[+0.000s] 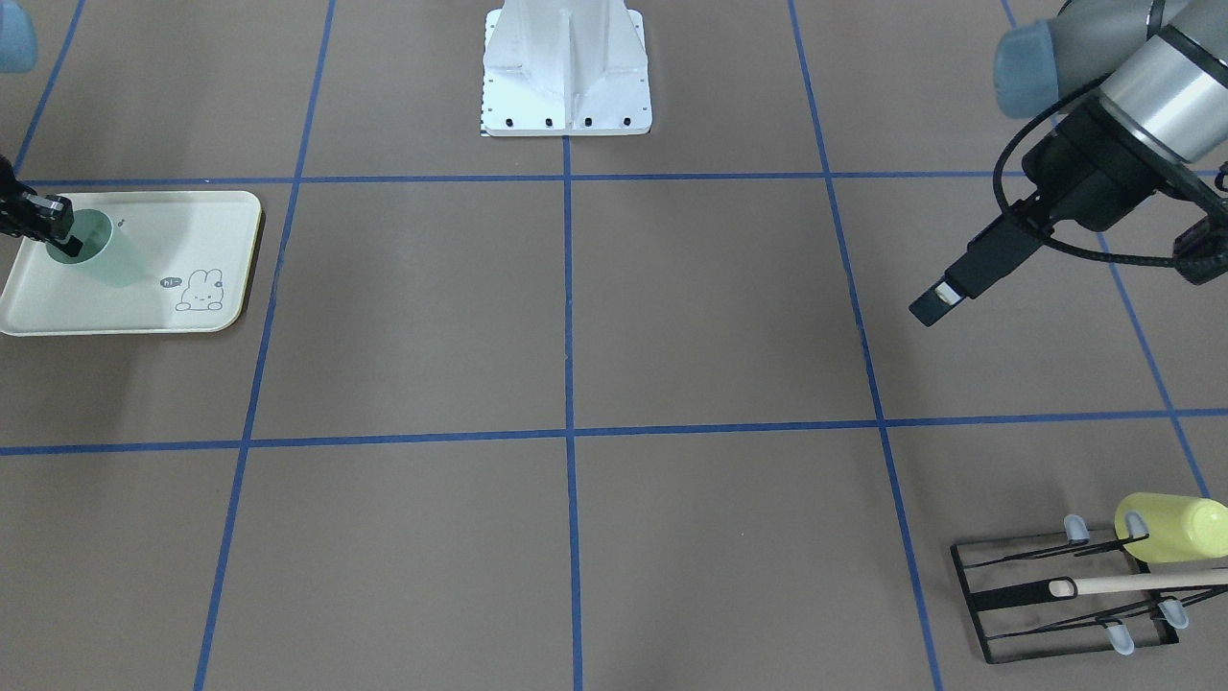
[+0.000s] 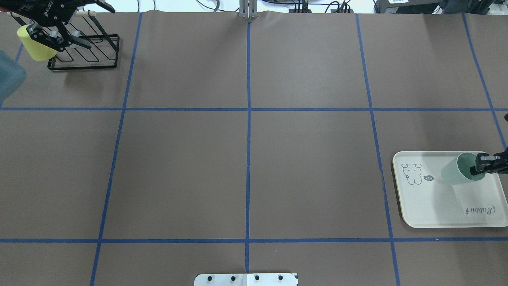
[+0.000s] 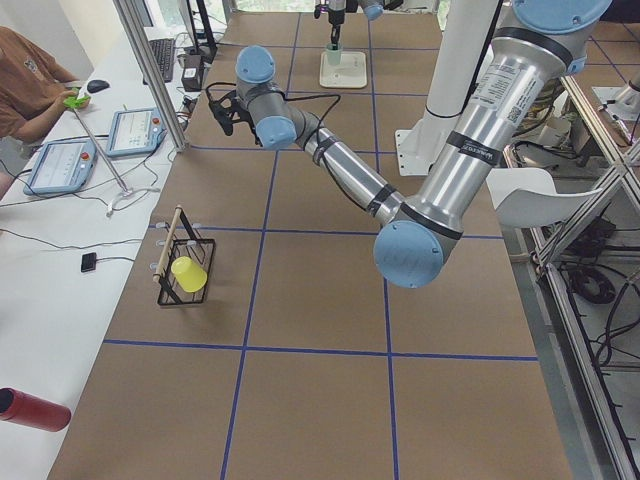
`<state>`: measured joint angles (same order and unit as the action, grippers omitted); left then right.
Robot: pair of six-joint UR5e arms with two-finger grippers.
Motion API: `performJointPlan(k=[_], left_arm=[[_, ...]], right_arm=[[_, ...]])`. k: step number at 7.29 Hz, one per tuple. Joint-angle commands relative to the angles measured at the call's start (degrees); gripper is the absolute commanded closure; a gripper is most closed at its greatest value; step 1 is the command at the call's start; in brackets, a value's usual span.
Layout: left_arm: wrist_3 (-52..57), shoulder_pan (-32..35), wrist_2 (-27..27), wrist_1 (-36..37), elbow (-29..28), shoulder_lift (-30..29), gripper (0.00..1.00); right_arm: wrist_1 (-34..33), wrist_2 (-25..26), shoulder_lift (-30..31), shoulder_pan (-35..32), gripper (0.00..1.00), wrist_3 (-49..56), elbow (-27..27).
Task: Left arm grabs green cup and hands to right arm on tray
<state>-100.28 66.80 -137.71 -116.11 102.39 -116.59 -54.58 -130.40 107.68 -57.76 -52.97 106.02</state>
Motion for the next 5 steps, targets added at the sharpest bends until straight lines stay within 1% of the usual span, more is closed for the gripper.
performJointPlan(k=[1,2,3,5], left_arm=[[0.00,0.00,-0.10,0.01,0.00,-0.21,0.00],[-0.09,0.00,-0.19,0.88,0.17,-0.47,0.00],[-0.09,0.00,-0.19,1.24,0.26,-0.65,0.00],[-0.09,0.00,-0.19,1.24,0.35,-0.65,0.00]], right_arm=[[1.23,-0.03,0.60,1.41,1.00,0.23,-0.55],[1.23,-0.03,0.60,1.77,1.00,0.23,-0.56],[1.23,-0.03,0.60,2.12,0.90,0.15,-0.56],[1.14,-0.03,0.77,2.38,0.89,0.23,-0.56]])
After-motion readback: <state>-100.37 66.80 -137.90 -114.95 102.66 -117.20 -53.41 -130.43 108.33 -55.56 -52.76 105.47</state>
